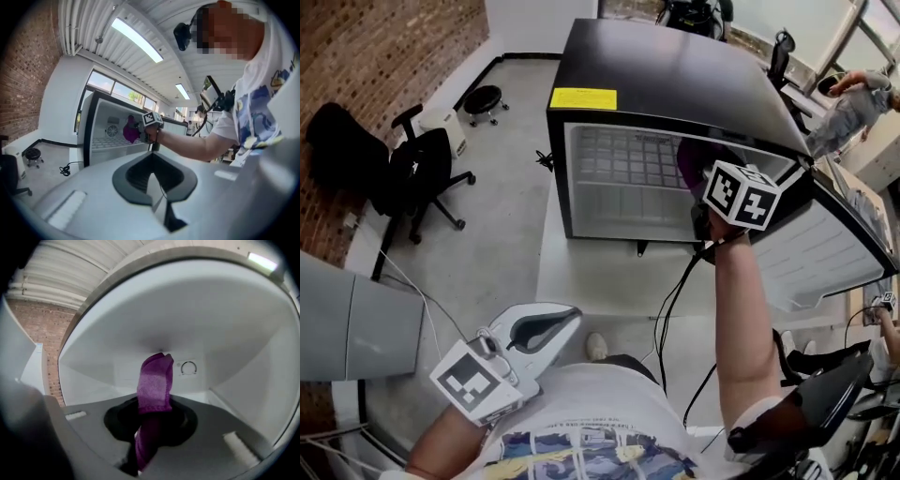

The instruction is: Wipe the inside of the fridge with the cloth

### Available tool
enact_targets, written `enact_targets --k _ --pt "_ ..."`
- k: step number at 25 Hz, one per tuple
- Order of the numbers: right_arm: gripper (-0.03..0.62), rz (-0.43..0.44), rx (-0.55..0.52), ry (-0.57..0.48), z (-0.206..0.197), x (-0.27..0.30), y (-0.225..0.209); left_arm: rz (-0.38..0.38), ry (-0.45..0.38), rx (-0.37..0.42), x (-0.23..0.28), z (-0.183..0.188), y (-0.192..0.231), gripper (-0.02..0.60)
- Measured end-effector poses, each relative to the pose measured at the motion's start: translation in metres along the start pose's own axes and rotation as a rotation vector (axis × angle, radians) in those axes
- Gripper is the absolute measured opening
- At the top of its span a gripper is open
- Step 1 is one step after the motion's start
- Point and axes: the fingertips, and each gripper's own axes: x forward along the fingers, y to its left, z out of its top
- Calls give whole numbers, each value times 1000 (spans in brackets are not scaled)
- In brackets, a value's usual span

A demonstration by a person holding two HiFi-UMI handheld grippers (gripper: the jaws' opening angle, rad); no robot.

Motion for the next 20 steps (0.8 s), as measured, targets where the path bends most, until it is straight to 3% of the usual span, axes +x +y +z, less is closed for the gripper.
enact_targets --k 7,11,17,20 --pt "54 -151 -186 23 -8 -12 -50 -58 -6 20 32 5 -6 6" --pt "54 -195 -318 72 -23 -2 -55 -68 -16 -27 46 17 -11 6" --pt "54 -120 -317 135 -55 19 -29 -33 21 27 39 4 4 6" --pt "54 -90 -299 145 -60 26 -19 -14 30 0 37 3 5 6"
